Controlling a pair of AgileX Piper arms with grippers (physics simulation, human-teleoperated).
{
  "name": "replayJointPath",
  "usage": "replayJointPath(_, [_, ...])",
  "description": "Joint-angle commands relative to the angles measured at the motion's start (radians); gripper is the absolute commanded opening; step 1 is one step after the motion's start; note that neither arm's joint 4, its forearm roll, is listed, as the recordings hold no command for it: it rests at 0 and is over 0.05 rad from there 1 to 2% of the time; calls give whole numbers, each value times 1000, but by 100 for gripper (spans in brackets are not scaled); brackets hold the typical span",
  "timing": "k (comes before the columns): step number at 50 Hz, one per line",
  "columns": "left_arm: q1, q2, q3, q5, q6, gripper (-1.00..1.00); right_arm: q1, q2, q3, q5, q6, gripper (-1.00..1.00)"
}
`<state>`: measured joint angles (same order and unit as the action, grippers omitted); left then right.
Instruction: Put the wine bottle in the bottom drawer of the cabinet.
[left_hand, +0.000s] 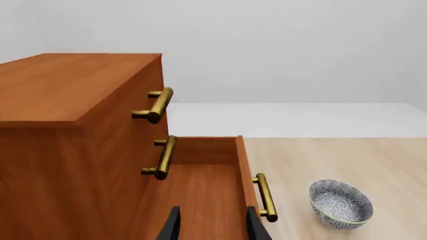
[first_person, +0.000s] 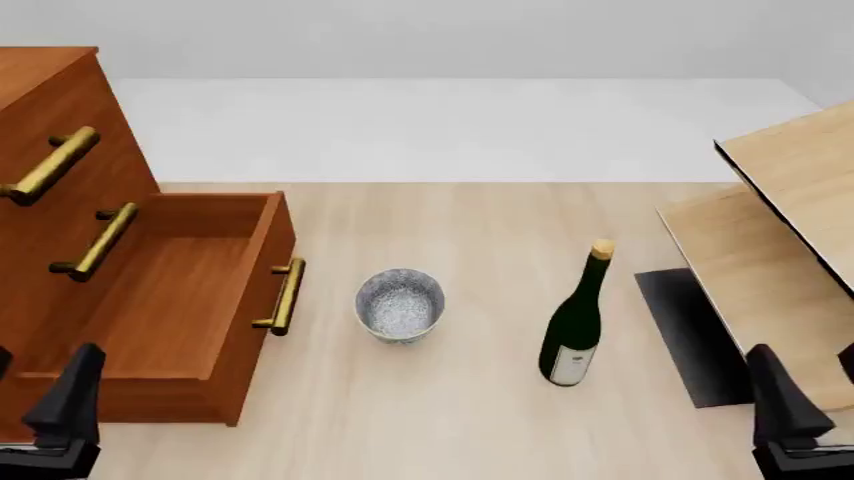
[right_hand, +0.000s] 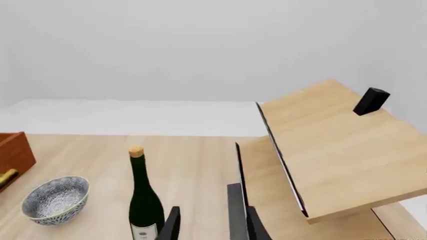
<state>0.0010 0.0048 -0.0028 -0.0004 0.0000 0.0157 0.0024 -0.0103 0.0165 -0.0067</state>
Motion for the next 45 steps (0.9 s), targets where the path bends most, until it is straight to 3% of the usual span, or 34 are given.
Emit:
replayJointPath(1, [16,21,-34,15,26,100,-7,8,7,-17,5,100])
replayJointPath(2, [41,87,-45,-1,-39,100,-6,9,7,-18,5,100])
replayJointPath(3, [63,107,-53,-7,-50,100,-3,11,7,-19,4,100])
replayJointPath(5, [16,55,-68,22,85,100,3,11,7,-19,5,100])
replayJointPath(6, [41,120,-83,0,21,100,5,10,7,-18,5,100])
replayJointPath(8, [48,193,-111,-13,-21,100,7,8,7,-15,6,100])
replayJointPath(10, [21,182,-141,11,5,100,9,3,7,-10,5,100])
replayJointPath(13, [21,300,-192,-5,-36,100,15,7,9,-11,6,100])
replayJointPath(17, [-6,379,-272,19,-22,100,23,22,9,-20,5,100])
replayJointPath(25, [-35,541,-437,139,10,100,32,-1,9,7,12,100])
replayJointPath(29, [-72,584,-549,258,-32,100,39,-1,10,16,9,100])
replayJointPath(33, [-102,641,-634,327,57,100,39,-1,10,18,8,100])
replayJointPath(35, [-117,669,-672,363,40,100,41,-1,10,19,8,100])
replayJointPath(36, [-145,697,-702,398,65,100,40,-1,10,19,8,100])
replayJointPath(41, [-189,758,-762,472,80,100,40,-1,10,24,7,100])
replayJointPath(43, [-186,814,-773,501,34,100,39,-1,10,23,6,100])
replayJointPath(45, [-190,804,-774,484,99,100,41,0,10,25,8,100])
